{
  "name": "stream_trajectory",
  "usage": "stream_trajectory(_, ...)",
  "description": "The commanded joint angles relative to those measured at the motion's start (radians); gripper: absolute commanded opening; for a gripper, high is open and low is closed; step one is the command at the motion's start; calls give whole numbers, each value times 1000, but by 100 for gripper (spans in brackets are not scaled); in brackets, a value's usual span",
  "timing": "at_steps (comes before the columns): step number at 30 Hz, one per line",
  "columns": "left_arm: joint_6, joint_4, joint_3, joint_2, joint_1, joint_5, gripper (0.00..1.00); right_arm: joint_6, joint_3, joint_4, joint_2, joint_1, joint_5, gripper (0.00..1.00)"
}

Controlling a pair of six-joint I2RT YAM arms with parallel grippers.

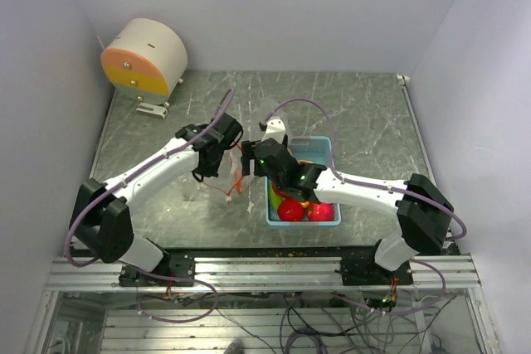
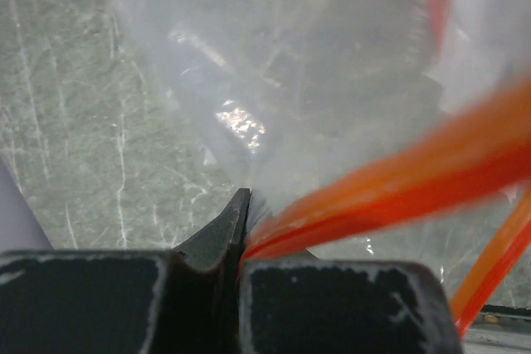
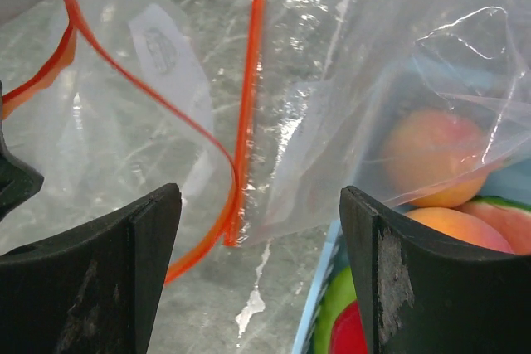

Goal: Place the food in the zip-top bag and seal the zipper
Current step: Open the zipper of the food storage bag at the center of the board, then pick up the fake fruit from the bin.

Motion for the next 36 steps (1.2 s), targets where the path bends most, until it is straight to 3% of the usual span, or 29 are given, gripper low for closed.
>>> stream_trajectory(1, -23, 86, -10, 16, -25, 16, 7, -3, -8, -46, 4, -1, 98, 77)
stream_trajectory(9, -22, 109, -22, 8, -29, 8, 7, -57, -100, 5, -95, -6, 40, 77)
stream_trajectory(18, -16, 141, -38, 11, -28, 17, 7, 6, -46, -362, -204, -4, 111, 80)
stream_trajectory(24, -9, 153, -37, 17, -29, 26, 7, 53, -51, -491, -211, -3, 84, 85)
stream_trajectory(29, -8, 155, -46, 7, -29, 30, 7, 62, -90, -459, -190, -3, 22, 94)
stream_trajectory(36, -8, 158, -59, -12, -29, 35, 7, 72, -99, -419, -125, -10, -4, 95)
